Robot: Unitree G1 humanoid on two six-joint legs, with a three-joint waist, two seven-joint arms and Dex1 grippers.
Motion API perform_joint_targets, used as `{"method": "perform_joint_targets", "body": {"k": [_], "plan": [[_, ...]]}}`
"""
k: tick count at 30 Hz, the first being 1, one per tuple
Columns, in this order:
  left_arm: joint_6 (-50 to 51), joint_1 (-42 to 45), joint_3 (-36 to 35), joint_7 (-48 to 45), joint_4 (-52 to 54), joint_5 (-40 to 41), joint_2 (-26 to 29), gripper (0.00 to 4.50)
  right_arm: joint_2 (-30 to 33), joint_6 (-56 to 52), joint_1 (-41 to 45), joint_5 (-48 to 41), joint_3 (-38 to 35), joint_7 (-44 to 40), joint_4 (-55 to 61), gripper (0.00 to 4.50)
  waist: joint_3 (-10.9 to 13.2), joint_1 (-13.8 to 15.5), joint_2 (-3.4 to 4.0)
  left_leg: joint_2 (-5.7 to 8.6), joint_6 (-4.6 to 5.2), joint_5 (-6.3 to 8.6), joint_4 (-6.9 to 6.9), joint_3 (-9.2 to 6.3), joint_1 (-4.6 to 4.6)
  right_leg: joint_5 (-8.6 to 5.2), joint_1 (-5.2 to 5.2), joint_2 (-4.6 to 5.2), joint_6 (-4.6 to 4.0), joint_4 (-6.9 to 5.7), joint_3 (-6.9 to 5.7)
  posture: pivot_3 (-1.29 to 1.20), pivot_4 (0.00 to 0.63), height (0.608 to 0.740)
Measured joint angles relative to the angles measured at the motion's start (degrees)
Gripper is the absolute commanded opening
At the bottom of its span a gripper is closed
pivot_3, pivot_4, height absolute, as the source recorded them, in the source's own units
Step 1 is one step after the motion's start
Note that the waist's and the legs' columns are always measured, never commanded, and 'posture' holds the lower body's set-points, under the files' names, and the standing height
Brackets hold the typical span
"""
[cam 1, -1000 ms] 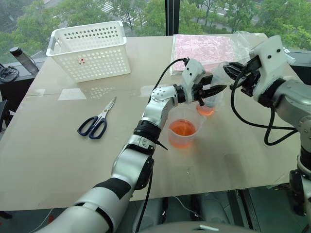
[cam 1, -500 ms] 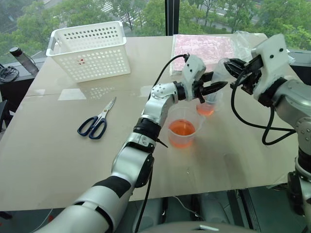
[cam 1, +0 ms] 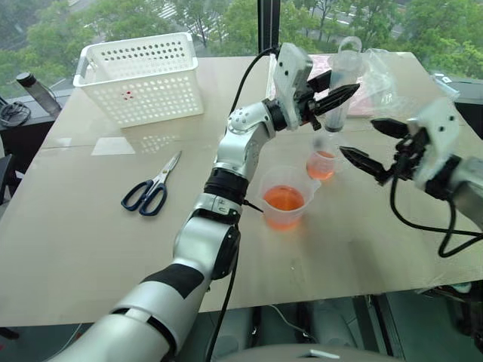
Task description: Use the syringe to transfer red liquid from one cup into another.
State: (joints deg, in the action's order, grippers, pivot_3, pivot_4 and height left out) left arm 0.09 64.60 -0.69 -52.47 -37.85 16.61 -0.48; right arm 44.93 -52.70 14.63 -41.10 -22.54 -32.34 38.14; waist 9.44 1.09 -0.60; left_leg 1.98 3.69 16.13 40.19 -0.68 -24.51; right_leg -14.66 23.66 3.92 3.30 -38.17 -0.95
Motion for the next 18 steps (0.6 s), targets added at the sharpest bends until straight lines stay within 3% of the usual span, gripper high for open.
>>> {"method": "perform_joint_targets", "body": {"k": [3,8,18], "plan": [[0.64,-0.02,-0.04,0.02,0.34,0.60,0.22,1.43,0.19,0.57,-12.07,-2.79,-8.72,-3.98,4.03,4.42,-0.01,-0.19,0.03,-0.01,0.00,0.00,-0.02,0.06,0.02,0.00,0.00,-0.01,0.00,-0.03,0.08,0.00,0.150,0.740],[1.85,-0.36,0.66,-0.56,1.40,1.06,0.56,1.43,-0.60,2.21,-23.95,-6.43,-21.01,-7.00,8.95,4.42,-0.01,-0.26,0.02,-0.02,0.09,0.05,0.02,0.25,0.46,0.02,-0.28,-0.05,0.04,-0.20,0.16,0.00,0.150,0.740],[6.14,-1.38,0.71,-0.86,3.80,1.81,2.95,1.43,-3.08,6.03,-33.82,-11.18,-27.16,-6.01,13.26,4.42,-0.01,-0.29,0.02,-0.07,0.11,0.06,0.02,0.34,0.74,0.02,-0.46,-0.12,0.04,-0.27,0.31,0.00,0.150,0.740]]}}
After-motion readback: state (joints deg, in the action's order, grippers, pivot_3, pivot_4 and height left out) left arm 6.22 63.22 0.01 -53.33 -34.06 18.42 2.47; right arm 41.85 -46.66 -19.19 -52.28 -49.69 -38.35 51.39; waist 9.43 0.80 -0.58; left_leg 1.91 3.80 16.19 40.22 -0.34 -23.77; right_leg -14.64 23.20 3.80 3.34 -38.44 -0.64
